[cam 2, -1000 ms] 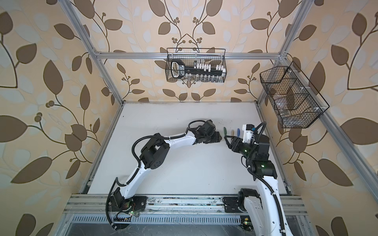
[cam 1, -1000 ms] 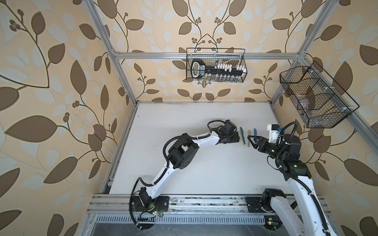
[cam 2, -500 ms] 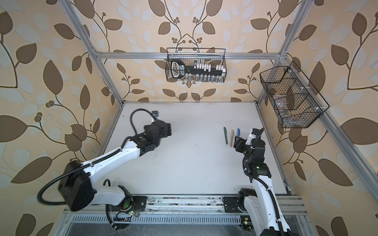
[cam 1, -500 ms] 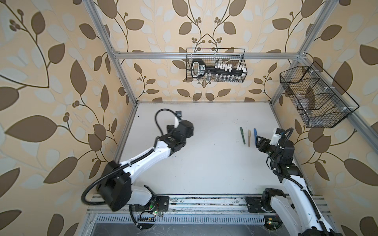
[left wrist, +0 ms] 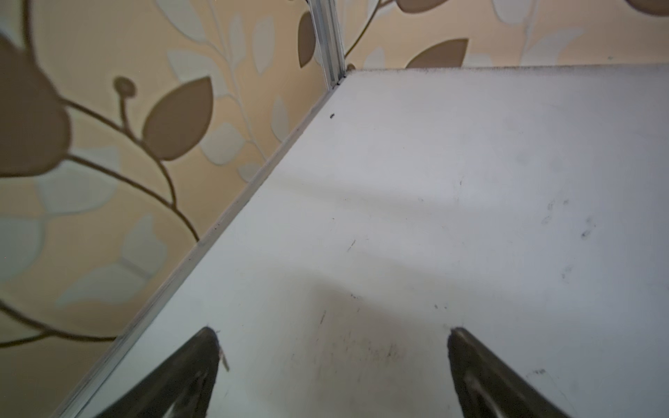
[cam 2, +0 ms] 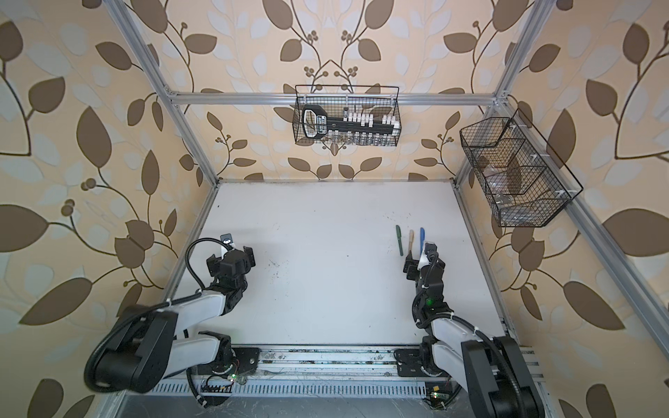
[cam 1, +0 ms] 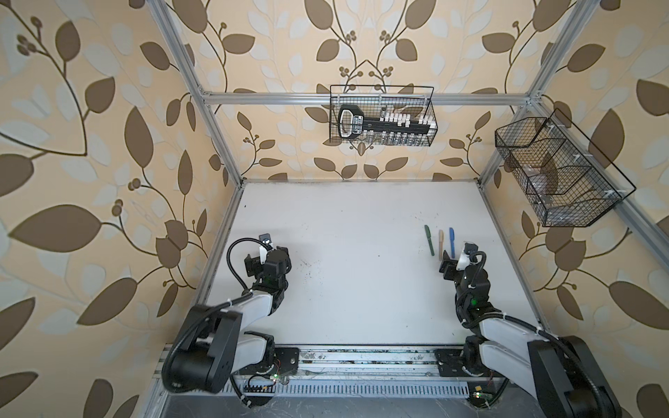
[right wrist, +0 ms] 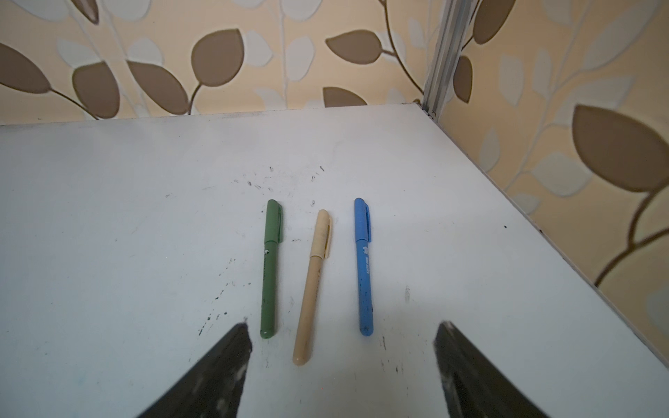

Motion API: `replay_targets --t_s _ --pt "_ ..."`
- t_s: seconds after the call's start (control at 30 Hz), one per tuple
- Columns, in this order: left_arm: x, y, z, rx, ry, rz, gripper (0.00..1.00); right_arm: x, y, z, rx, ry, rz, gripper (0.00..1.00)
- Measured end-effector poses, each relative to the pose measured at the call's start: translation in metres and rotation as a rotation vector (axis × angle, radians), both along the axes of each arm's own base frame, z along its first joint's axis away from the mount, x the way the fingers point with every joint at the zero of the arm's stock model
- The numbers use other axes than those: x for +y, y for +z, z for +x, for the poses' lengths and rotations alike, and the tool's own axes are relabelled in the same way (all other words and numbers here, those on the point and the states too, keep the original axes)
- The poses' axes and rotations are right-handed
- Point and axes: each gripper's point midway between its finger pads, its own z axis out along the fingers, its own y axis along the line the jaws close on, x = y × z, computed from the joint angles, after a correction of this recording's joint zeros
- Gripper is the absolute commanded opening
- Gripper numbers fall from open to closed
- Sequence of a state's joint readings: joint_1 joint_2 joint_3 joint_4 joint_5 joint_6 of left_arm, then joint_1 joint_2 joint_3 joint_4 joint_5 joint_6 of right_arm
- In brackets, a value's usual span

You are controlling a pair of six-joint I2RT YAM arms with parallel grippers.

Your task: Insert the pens into the pen caps

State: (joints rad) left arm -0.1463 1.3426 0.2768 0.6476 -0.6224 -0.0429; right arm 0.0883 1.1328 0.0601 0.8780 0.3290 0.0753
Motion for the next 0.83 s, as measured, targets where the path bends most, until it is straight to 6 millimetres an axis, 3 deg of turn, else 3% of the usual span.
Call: replay_targets --t_s 0.1,0.17,0.27,0.33,0.83 --pt "-0.003 -0.018 0.016 0.052 -0.033 -0.017 0.99 0.001 -0.013 0.01 0.023 0.019 -0.016 1.0" --pt "0.0 -0.017 0.022 0.037 -0.038 -0.05 0.99 0.008 -0.021 0.019 0.066 0.07 -0.007 1.0" --pt "0.012 -0.012 0.03 -0.022 -0.016 -0.088 0.99 0.003 -0.005 0.033 0.019 0.098 0.014 1.0" --pt "0.015 -0.016 0.029 -0.009 -0.01 -0.105 0.99 0.01 0.001 0.038 0.004 0.132 0.013 1.0" --pt "0.01 -0.016 0.033 -0.021 -0.036 -0.132 0.99 0.021 0.0 0.039 0.01 0.196 0.028 1.0"
